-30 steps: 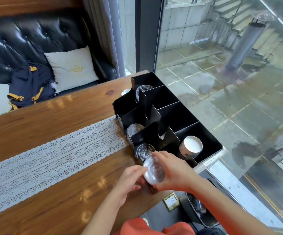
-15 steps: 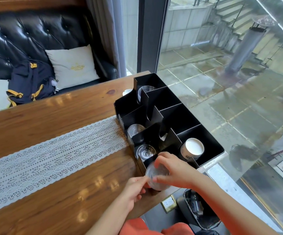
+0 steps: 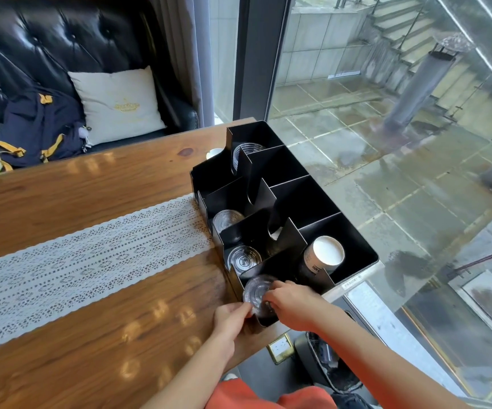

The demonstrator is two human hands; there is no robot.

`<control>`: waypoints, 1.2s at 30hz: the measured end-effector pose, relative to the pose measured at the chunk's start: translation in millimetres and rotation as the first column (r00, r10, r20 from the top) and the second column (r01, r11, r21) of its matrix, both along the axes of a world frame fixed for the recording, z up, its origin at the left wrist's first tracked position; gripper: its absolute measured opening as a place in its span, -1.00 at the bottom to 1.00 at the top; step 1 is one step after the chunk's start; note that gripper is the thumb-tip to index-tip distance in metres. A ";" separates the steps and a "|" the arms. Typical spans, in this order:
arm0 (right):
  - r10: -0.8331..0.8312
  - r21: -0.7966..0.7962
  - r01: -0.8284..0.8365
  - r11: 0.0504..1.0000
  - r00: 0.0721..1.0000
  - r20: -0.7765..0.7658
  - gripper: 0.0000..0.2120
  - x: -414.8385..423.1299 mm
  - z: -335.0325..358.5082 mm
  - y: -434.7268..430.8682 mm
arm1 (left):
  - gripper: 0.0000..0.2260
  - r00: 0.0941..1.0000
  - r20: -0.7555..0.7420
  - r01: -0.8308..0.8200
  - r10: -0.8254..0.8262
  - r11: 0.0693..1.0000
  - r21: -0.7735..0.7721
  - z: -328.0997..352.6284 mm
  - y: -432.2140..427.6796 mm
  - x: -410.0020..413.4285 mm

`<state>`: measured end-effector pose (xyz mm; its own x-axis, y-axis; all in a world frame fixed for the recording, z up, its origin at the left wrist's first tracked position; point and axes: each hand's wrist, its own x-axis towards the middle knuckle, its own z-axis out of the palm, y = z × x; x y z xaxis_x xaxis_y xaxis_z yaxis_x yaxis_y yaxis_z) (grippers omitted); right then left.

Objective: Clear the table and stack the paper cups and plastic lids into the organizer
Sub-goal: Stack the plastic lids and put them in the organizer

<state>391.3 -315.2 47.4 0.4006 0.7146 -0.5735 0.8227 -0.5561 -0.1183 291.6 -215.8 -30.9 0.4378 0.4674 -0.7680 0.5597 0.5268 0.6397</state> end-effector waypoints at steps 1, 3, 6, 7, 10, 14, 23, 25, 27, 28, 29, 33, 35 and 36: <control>-0.013 -0.021 0.013 1.000 1.000 -0.013 -0.69 0.4 -2.3 1.2 | -0.92 1.000 -0.001 -0.015 0.015 1.000 0.010 -2.1 -1.3 0.8; -0.022 -0.058 0.021 0.998 0.999 -0.026 -0.68 1.5 -5.7 5.5 | -0.87 0.999 0.005 -0.047 0.047 0.999 0.009 -5.1 -3.6 2.8; -0.013 -0.120 0.009 0.993 0.999 -0.031 -0.67 4.1 -9.2 13.6 | -0.71 0.998 0.024 -0.051 0.051 0.999 -0.005 -6.4 -4.9 6.5; -0.013 -0.133 0.008 0.991 0.999 -0.034 -0.66 5.0 -10.3 15.4 | -0.67 0.999 0.015 -0.037 0.037 0.999 -0.005 -6.4 -5.1 7.3; -0.033 -0.139 0.025 0.990 0.998 -0.053 -0.66 7.6 -13.5 18.5 | -0.63 1.000 -0.002 0.002 -0.002 1.000 0.000 -4.9 -6.8 7.0; -0.060 -0.132 0.051 0.990 0.996 -0.068 -0.69 7.8 -18.0 21.1 | -0.84 0.998 0.022 0.057 -0.057 0.998 0.011 -0.7 -5.8 6.3; -0.063 -0.194 0.045 0.980 0.994 -0.089 -0.66 7.4 -19.9 28.2 | -0.83 0.974 0.068 0.217 -0.215 0.976 -0.013 17.8 0.3 0.4; -0.060 -0.208 0.040 0.977 0.994 -0.090 -0.63 7.1 -20.7 29.6 | -0.82 0.961 0.096 0.259 -0.259 0.966 0.012 16.6 0.5 -2.9; -0.061 -0.189 0.040 0.981 0.992 -0.109 -0.63 6.9 -20.3 31.7 | -0.83 0.949 0.124 0.283 -0.288 0.957 0.059 16.7 0.8 -5.3; -0.062 -0.190 0.040 0.981 0.992 -0.111 -0.63 6.9 -19.7 33.4 | -0.83 0.947 0.131 0.285 -0.292 0.956 0.072 17.2 1.0 -5.9; -0.067 -0.216 0.042 0.976 0.992 -0.111 -0.60 6.8 -19.5 35.8 | -0.83 0.943 0.132 0.297 -0.305 0.952 0.080 18.0 1.3 -6.1; -0.090 -0.329 0.052 0.943 0.991 -0.100 -0.48 2.9 -20.1 44.0 | -0.83 0.925 0.134 0.345 -0.355 0.934 0.098 21.6 1.1 -5.2; -0.089 -0.354 0.053 0.934 0.992 -0.086 -0.47 2.0 -20.1 46.7 | -0.81 0.914 0.138 0.371 -0.382 0.923 0.103 22.4 1.0 -5.7; -0.096 -0.368 0.057 0.928 0.991 -0.091 -0.47 2.2 -21.1 47.5 | -0.79 0.910 0.144 0.377 -0.389 0.921 0.101 22.6 1.5 -5.9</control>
